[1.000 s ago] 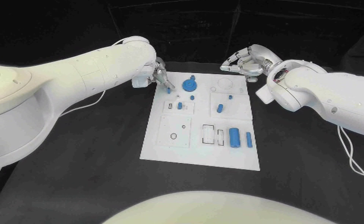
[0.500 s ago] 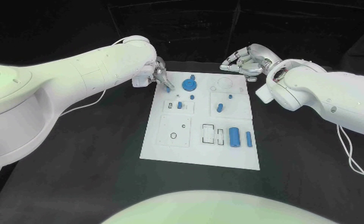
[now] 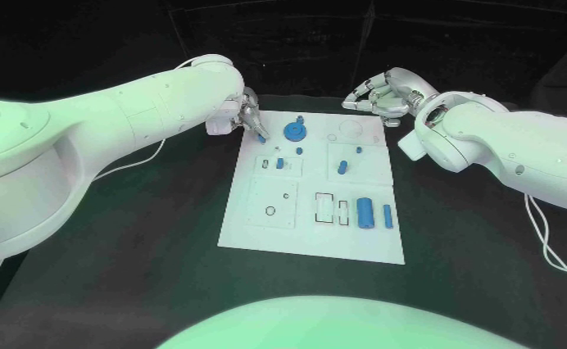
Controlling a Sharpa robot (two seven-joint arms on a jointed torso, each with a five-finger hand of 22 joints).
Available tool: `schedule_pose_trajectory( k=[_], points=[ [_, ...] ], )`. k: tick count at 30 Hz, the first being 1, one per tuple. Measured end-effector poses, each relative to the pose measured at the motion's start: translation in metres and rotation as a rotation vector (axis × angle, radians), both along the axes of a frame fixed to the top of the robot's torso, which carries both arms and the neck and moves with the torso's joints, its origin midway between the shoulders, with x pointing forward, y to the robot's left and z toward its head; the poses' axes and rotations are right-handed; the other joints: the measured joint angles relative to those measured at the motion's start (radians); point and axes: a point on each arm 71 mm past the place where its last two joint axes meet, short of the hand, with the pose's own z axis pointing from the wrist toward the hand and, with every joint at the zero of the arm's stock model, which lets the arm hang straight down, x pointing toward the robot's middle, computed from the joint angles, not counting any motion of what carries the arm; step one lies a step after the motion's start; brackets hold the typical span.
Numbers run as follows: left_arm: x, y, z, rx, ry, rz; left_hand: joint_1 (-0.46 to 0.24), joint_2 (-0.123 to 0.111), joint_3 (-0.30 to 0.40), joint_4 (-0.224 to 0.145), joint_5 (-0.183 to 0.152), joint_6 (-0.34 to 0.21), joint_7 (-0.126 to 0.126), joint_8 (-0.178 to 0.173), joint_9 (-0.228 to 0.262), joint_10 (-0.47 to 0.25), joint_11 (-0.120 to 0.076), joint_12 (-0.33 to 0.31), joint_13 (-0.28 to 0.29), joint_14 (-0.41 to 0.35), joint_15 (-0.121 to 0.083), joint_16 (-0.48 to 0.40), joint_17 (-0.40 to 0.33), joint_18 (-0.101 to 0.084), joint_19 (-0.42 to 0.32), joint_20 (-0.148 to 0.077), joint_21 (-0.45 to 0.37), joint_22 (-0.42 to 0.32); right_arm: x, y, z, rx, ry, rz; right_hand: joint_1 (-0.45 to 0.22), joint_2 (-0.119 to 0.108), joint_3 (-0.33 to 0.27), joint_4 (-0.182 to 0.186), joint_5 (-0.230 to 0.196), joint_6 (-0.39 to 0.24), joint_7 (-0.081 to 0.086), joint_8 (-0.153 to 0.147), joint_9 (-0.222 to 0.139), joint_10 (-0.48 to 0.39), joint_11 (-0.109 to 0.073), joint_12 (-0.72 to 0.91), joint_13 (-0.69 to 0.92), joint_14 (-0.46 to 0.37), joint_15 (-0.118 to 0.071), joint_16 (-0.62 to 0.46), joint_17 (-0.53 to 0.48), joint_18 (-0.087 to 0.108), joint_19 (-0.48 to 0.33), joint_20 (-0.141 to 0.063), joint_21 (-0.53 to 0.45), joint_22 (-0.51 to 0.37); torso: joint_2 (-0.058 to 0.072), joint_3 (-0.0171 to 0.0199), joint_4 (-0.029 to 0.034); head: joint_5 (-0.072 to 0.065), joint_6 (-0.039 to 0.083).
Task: Assemble the parts on the task board
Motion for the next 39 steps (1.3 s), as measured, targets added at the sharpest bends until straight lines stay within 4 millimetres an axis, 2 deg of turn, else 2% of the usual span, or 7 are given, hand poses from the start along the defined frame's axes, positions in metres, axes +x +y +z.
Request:
schedule_pose_trajectory(
  k=[2, 4, 9, 12, 22, 31, 39],
  points=[
    [-0.001, 0.001, -0.001, -0.002, 0.002, 0.0, -0.057, -0.031, 0.105, -0.03, 0.001, 0.004, 0.004, 0.008, 0.001, 0.0, 0.0, 0.0, -0.001, 0.0, 0.0, 0.0, 0.0, 0.0, 0.0, 0.0, 0.0, 0.003, 0.0, 0.0, 0.0, 0.0, 0.0, 0.0, 0.0, 0.0, 0.0, 0.0, 0.0, 0.0, 0.0, 0.0, 0.0, 0.0, 0.0, 0.0, 0.0, 0.0, 0.0, 0.0, 0.0, 0.0, 0.0, 0.0, 0.0, 0.0, 0.0, 0.0, 0.0001, 0.0, 0.0],
    [-0.001, 0.002, -0.002, -0.006, 0.002, 0.0, -0.082, -0.045, 0.146, -0.038, 0.011, 0.004, 0.004, 0.018, 0.007, 0.003, 0.003, 0.0, -0.001, 0.0, 0.0, 0.0, 0.0, 0.0, 0.0, 0.0, 0.0, 0.004, 0.0, 0.0, 0.0, 0.0, 0.0, 0.0, 0.0, 0.0, 0.0, 0.0, 0.0, 0.0, 0.0, 0.0, 0.0, 0.0, 0.0, 0.0, 0.0, 0.0, 0.0, 0.0, 0.0, 0.0, 0.0, 0.0, 0.0, 0.0, 0.0, 0.0, 0.0001, 0.0, 0.0],
    [-0.005, 0.008, -0.001, -0.03, -0.005, 0.002, -0.132, -0.073, 0.217, -0.049, 0.05, 0.004, 0.004, 0.042, 0.019, 0.007, 0.007, 0.0, 0.004, 0.0, 0.0, 0.0, 0.0, 0.0, 0.0, 0.0, 0.0, 0.007, 0.0, -0.001, 0.0, -0.001, 0.001, -0.001, 0.0, 0.0, 0.0, 0.0, 0.004, 0.0, 0.0, 0.0, 0.0, 0.0, 0.0, 0.0, 0.0, 0.0, 0.0, 0.0, 0.0, 0.0, 0.0, 0.0, 0.0, 0.001, -0.001, 0.0004, 0.0017, 0.0, 0.0],
    [-0.008, 0.013, 0.0, -0.05, -0.016, 0.006, -0.144, -0.086, 0.245, -0.06, 0.057, 0.004, 0.004, 0.048, 0.024, 0.007, 0.007, 0.005, 0.007, 0.0, 0.0, 0.0, 0.0, 0.0, 0.0, 0.0, 0.0, 0.009, 0.0, -0.002, 0.0, -0.001, 0.001, -0.002, 0.004, 0.004, 0.0, 0.0, 0.004, 0.0, 0.0, 0.0, 0.0, 0.0, 0.0, 0.0, 0.0, 0.0, 0.0, 0.0, 0.0, 0.0, 0.0, 0.0, 0.0, 0.001, -0.002, 0.0006, 0.0029, -0.001, 0.0],
    [-0.028, 0.018, 0.007, -0.131, -0.071, -0.017, -0.164, -0.105, 0.277, -0.081, 0.066, 0.011, 0.0, 0.066, 0.034, 0.019, 0.002, 0.011, 0.014, 0.0, 0.0, 0.0, 0.0, 0.0, 0.0, 0.0, 0.0, 0.009, -0.001, -0.006, 0.0, -0.003, 0.001, -0.008, 0.004, 0.004, -0.005, 0.0, 0.007, 0.0, 0.0, 0.0, 0.0, 0.0, 0.0, 0.0, 0.0, 0.0, 0.0, 0.0, 0.0, 0.0, 0.0, 0.0, 0.0, 0.001, -0.003, 0.0, 0.0048, 0.002, -0.001],
    [-0.048, 0.016, 0.007, -0.186, -0.098, -0.044, -0.173, -0.138, 0.292, -0.097, 0.116, 0.023, -0.009, 0.086, 0.041, 0.038, -0.002, 0.019, 0.027, 0.0, 0.0, 0.0, 0.0, 0.0, 0.0, 0.0, 0.0, 0.014, -0.001, -0.007, 0.0, -0.004, 0.001, -0.01, 0.004, 0.004, -0.005, 0.0, 0.012, 0.0, 0.0, 0.0, 0.001, 0.0, 0.0, 0.0, 0.0, 0.0, 0.0, 0.0, 0.0, 0.0, 0.0, 0.0, 0.0, 0.001, -0.002, -0.0005, 0.0035, 0.009, -0.003],
    [-0.061, 0.011, 0.0, -0.206, -0.1, -0.061, -0.176, -0.142, 0.292, -0.097, 0.123, 0.024, -0.009, 0.088, 0.042, 0.038, -0.002, 0.019, 0.021, 0.0, 0.0, 0.0, 0.0, 0.0, 0.0, 0.0, 0.0, 0.015, -0.001, -0.008, 0.0, -0.004, 0.001, -0.011, 0.004, 0.004, -0.008, 0.002, 0.012, 0.0, 0.0, 0.0, 0.0, 0.0, 0.0, 0.0, 0.0, 0.0, 0.0, 0.0, 0.0, 0.0, 0.0, 0.0, 0.0, 0.001, -0.001, -0.0005, 0.0023, 0.011, -0.005]
  ],
)
